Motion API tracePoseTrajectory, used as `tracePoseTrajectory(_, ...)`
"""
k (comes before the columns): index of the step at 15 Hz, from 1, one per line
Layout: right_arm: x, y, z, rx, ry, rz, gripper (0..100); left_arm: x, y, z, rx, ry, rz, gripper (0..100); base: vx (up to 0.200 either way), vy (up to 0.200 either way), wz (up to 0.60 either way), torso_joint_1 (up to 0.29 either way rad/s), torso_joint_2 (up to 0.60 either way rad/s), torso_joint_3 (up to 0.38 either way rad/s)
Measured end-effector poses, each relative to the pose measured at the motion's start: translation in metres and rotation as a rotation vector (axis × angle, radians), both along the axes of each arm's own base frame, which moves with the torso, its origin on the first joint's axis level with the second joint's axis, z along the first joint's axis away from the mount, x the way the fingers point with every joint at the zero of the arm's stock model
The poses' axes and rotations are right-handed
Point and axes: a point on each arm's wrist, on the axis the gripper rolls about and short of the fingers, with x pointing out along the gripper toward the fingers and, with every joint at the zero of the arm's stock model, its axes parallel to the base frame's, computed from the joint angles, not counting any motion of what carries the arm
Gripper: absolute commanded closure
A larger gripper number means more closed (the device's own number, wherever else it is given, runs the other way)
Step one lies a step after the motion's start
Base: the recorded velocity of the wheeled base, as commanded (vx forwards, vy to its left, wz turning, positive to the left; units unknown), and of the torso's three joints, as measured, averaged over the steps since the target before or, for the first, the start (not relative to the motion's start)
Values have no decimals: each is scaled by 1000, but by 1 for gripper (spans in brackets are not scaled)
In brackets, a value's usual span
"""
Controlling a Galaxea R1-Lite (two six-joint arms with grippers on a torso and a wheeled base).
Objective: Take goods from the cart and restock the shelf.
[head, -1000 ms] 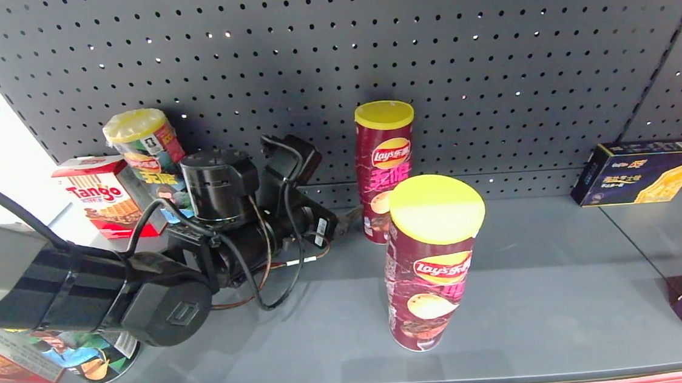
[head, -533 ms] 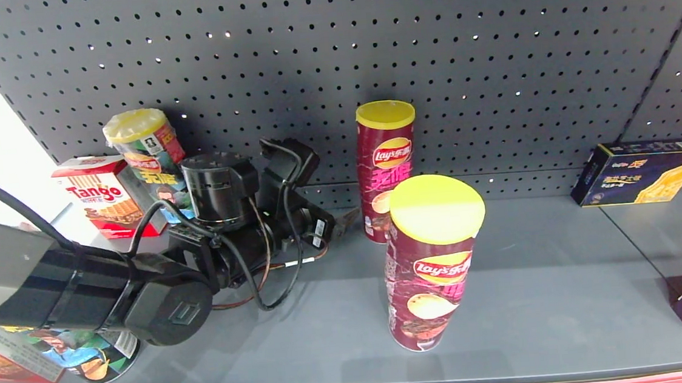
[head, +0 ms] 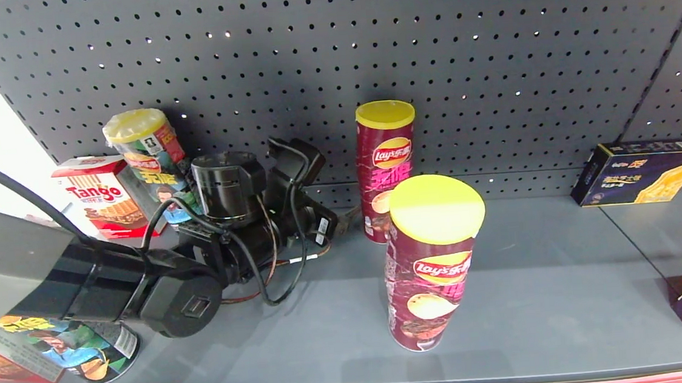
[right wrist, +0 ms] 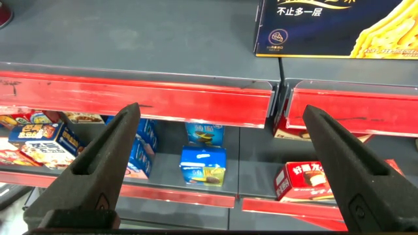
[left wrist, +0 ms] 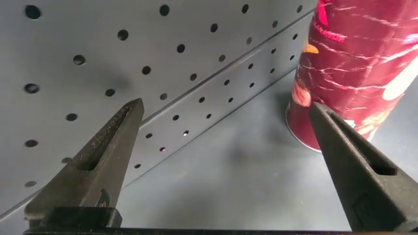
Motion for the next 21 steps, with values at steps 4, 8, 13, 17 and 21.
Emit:
tracePoseTrajectory(4,0,0,0,0,0,0,0,2,-5,-2,-1,-1,-7,0,0,0,0,0,0,0)
tracePoseTrajectory(8,0,0,0,0,0,0,0,4,-6,-3,0,0,-9,0,0,0,0,0,0,0)
tracePoseTrajectory(13,0,0,0,0,0,0,0,5,-8,-2,-3,-4,-12,0,0,0,0,0,0,0)
tracePoseTrajectory(17,0,0,0,0,0,0,0,6,-8,-2,-4,-8,-11,0,0,0,0,0,0,0)
tracePoseTrajectory(21,0,0,0,0,0,0,0,1,-2,15,-20,-47,-4,0,0,0,0,0,0,0)
